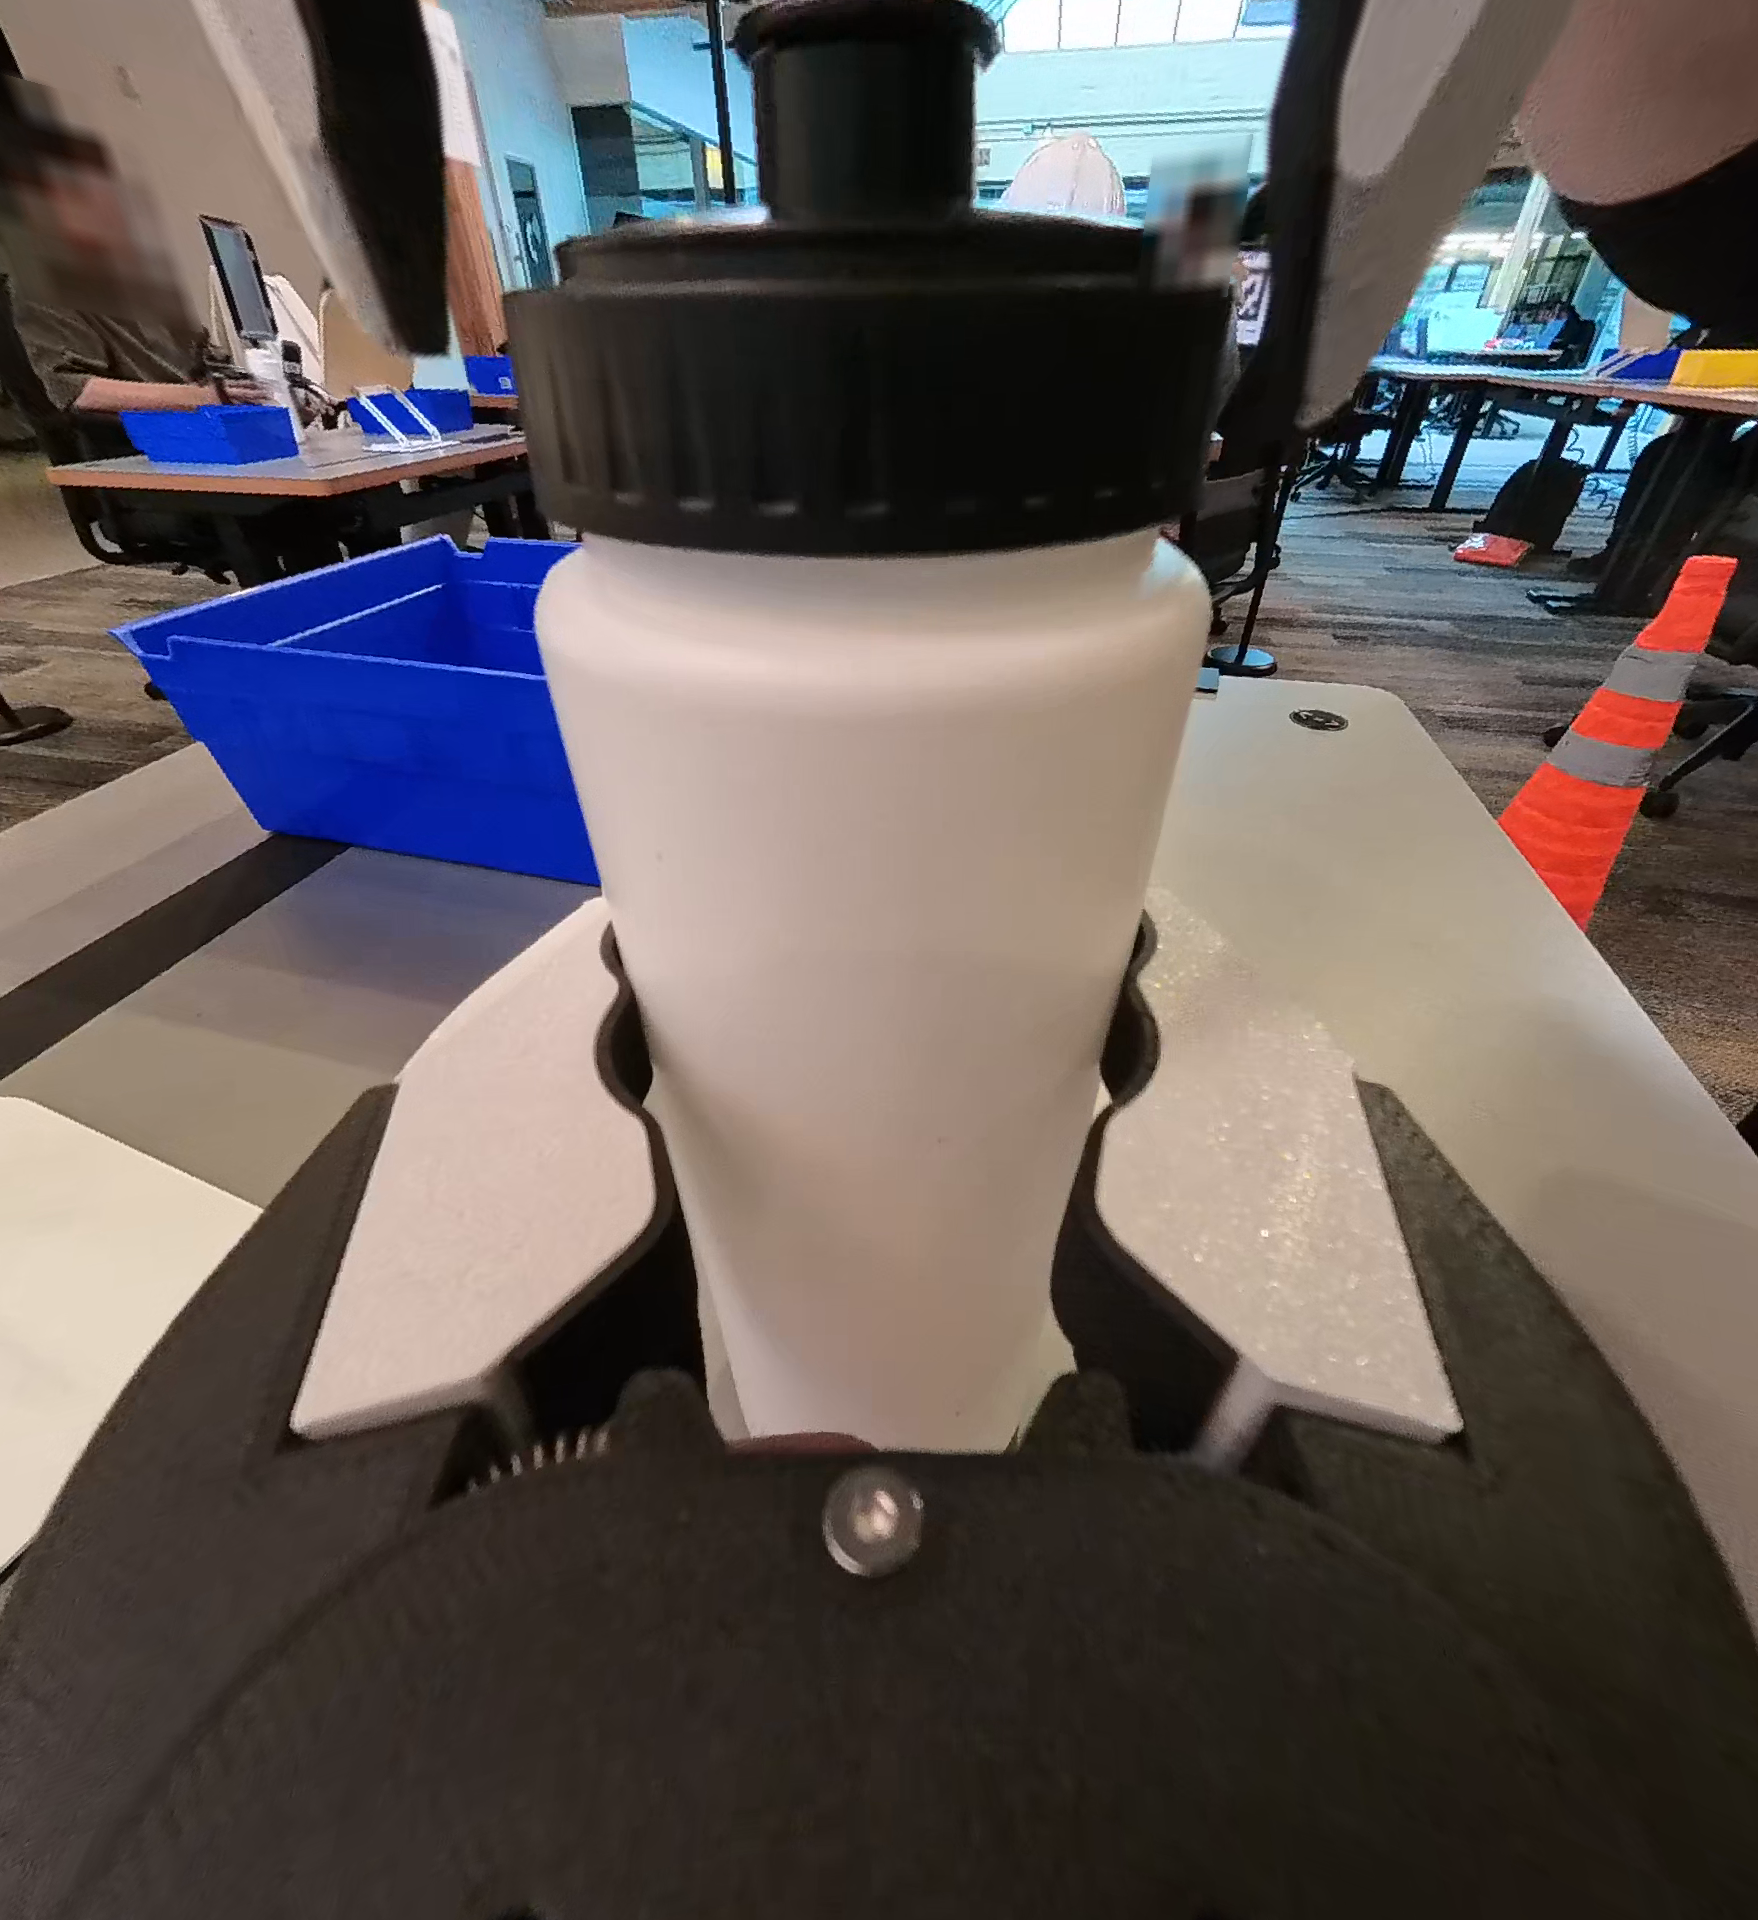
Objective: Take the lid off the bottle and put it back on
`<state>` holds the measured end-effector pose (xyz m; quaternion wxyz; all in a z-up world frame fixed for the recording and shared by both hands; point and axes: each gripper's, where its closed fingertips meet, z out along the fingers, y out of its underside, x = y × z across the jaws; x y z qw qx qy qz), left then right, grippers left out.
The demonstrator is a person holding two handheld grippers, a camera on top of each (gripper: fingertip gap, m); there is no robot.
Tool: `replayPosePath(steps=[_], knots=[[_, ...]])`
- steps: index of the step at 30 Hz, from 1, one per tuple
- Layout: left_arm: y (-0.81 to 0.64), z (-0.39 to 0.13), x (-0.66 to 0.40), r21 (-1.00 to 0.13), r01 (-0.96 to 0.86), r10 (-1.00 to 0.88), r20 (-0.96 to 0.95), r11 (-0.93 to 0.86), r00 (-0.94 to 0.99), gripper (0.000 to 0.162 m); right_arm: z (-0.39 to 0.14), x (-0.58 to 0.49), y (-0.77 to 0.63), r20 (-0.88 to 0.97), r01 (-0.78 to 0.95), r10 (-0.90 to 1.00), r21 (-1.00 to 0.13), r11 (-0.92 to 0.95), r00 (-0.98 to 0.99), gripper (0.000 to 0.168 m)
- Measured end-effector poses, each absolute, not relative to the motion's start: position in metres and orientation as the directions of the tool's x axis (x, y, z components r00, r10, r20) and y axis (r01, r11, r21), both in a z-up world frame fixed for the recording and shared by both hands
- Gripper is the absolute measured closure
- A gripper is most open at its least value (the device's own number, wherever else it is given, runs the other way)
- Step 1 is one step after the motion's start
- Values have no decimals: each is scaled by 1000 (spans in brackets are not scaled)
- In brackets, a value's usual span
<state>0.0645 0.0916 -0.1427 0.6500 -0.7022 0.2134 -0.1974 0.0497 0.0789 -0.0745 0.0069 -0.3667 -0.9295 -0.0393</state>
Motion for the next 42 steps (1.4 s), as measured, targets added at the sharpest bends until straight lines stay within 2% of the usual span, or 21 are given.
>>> replayPosePath(steps=[4, 6, 10, 13, 14, 16, 17, 20, 22, 24, 27, 31, 33, 36, 37, 38, 40, 42], knots=[[92, -143, 65, -997, -43, -557, 0, -63, 831, 76, -82, 52, 75, 19, 594, 596, 111, 797, -803, 92], [92, -143, 64, -997, -43, -557, 0, -63, 831, 76, -85, 53, 75, 10, 647, 651, 125, 752, -759, 92], [92, -143, 64, -997, -40, -556, 2, -64, 831, 76, -85, 53, 72, -29, 852, 855, 76, 519, -518, 92], [92, -143, 66, -997, -45, -557, -2, -65, 830, 76, -87, 55, 73, -10, 859, 861, 66, 508, -509, 91], [92, -143, 66, -997, -44, -558, -1, -64, 830, 76, -90, 59, 75, -6, 824, 828, 94, 559, -561, 87], [92, -143, 65, -997, -44, -558, -1, -64, 830, 76, -94, 63, 84, 37, 751, 755, 152, 643, -654, 56], [92, -143, 65, -997, -44, -558, -1, -64, 830, 76, -93, 62, 88, 64, 727, 728, 164, 667, -683, 55], [92, -143, 65, -997, -44, -557, -1, -63, 830, 76, -85, 51, 83, 65, 689, 686, 99, 718, -724, 62], [92, -143, 66, -997, -44, -558, -1, -62, 830, 76, -81, 49, 79, 56, 629, 627, 78, 773, -777, 83], [92, -143, 65, -997, -48, -556, -6, -60, 831, 76, -82, 52, 76, 34, 591, 591, 84, 802, -806, 94], [92, -143, 65, -997, -48, -557, -6, -60, 831, 76, -84, 53, 76, 38, 629, 629, 82, 773, -777, 93], [93, -143, 65, -997, -43, -557, -1, -63, 830, 76, -84, 53, 74, -8, 851, 851, 35, 525, -525, 93], [93, -143, 66, -997, -50, -555, -6, -64, 832, 76, -85, 55, 74, -15, 885, 886, 29, 464, -464, 92], [92, -143, 65, -997, -52, -556, -8, -62, 831, 76, -85, 56, 76, -13, 841, 842, 45, 540, -540, 90], [92, -143, 65, -997, -52, -555, -8, -63, 832, 76, -84, 56, 80, 8, 822, 823, 56, 567, -568, 79], [92, -143, 65, -997, -52, -554, -9, -63, 832, 76, -82, 54, 83, 32, 801, 801, 64, 596, -598, 77], [92, -143, 65, -997, -52, -555, -9, -63, 832, 76, -79, 50, 81, 58, 722, 720, 54, 689, -691, 80], [92, -143, 65, -997, -51, -556, -8, -62, 831, 76, -78, 48, 75, 62, 652, 649, 52, 756, -758, 91]])
